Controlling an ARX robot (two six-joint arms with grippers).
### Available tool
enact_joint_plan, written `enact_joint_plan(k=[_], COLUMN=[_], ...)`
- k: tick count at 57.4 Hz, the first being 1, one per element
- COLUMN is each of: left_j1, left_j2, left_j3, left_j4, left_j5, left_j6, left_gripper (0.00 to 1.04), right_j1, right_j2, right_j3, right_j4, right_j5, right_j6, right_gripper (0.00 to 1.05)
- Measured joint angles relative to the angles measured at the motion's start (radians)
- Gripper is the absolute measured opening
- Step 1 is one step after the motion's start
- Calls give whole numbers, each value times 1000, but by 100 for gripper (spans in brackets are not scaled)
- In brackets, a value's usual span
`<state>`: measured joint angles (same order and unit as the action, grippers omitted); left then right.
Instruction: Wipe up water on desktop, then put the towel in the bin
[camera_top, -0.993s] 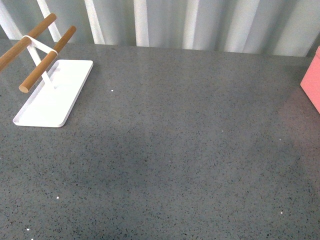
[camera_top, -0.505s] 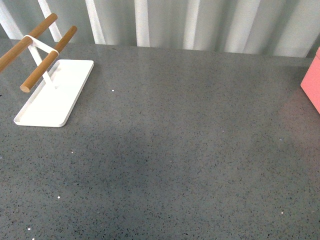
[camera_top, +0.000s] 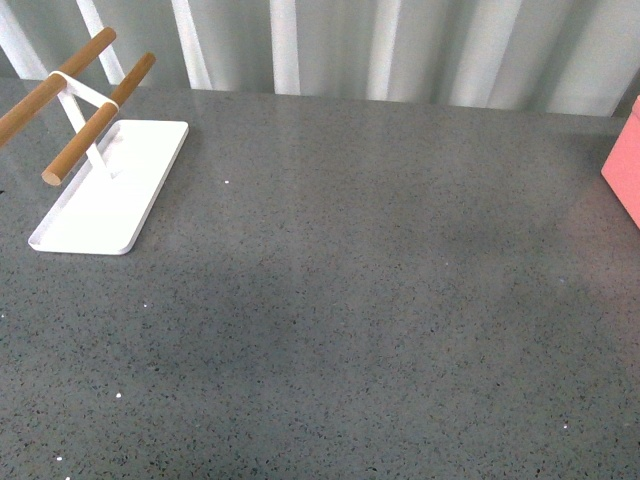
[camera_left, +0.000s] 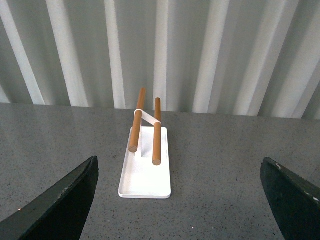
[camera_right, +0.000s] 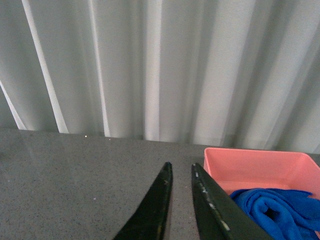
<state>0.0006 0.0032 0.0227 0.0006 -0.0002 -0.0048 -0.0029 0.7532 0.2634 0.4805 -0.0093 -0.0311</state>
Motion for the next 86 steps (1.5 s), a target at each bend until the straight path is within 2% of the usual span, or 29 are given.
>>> enact_joint_plan(k=[3,32,86], left_j1=[0,0,0], left_j2=[0,0,0], left_j3=[0,0,0], left_j4=[0,0,0], left_j5=[0,0,0], left_j6=[0,0,0], left_gripper=[98,98,98], right_j1=[0,0,0], right_j2=[-29,-253,-562], right_j3=[-29,-187,-240], right_j4=[3,-64,-286], right_j5=[0,1,5], right_j6=[2,8,15], right_gripper=[3,3,3])
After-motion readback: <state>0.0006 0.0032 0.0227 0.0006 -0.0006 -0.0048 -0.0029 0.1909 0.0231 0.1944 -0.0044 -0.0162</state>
